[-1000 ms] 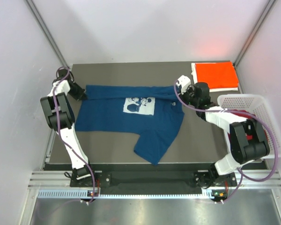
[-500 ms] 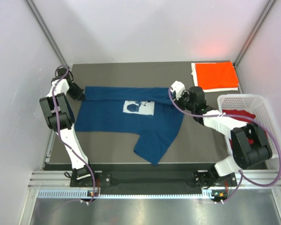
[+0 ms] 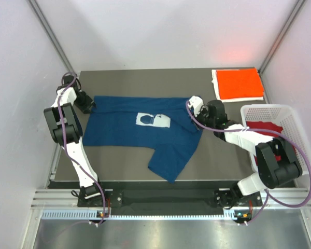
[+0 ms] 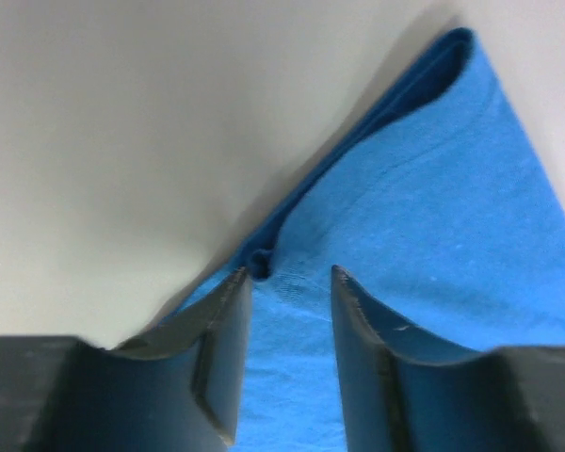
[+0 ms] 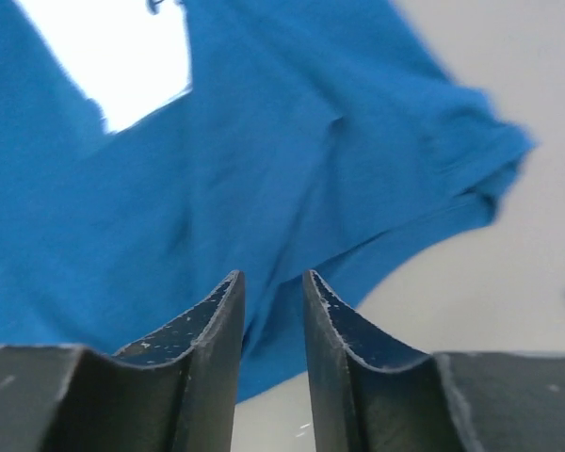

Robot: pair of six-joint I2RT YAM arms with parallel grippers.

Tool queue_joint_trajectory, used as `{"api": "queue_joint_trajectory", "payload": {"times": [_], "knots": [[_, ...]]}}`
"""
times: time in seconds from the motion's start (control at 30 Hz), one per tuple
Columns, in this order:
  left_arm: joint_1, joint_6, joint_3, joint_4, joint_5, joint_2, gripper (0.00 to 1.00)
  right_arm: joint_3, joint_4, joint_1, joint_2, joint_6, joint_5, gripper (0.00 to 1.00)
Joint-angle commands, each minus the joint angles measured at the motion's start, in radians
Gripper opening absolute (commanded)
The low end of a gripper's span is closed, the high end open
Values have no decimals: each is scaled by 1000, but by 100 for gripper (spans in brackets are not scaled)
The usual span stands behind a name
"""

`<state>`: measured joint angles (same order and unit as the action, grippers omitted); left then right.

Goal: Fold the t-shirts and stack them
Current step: Fold the tshirt

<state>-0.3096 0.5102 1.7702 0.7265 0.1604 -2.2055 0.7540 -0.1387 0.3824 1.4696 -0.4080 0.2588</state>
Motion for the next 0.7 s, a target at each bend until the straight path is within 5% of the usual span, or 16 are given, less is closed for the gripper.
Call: {"api": "queue_joint_trajectory", "payload": {"times": [0.0,0.3,0.67], "knots": [[7,-36,57,-25,45,58,48,67,80,10,-46,61,86,33],[20,-75,148,-108,146,-80,50,367,134,10,228,242,95,37],[20,-122,235,-197,131,-177,50,586,229,9,480,212,155,35]]}}
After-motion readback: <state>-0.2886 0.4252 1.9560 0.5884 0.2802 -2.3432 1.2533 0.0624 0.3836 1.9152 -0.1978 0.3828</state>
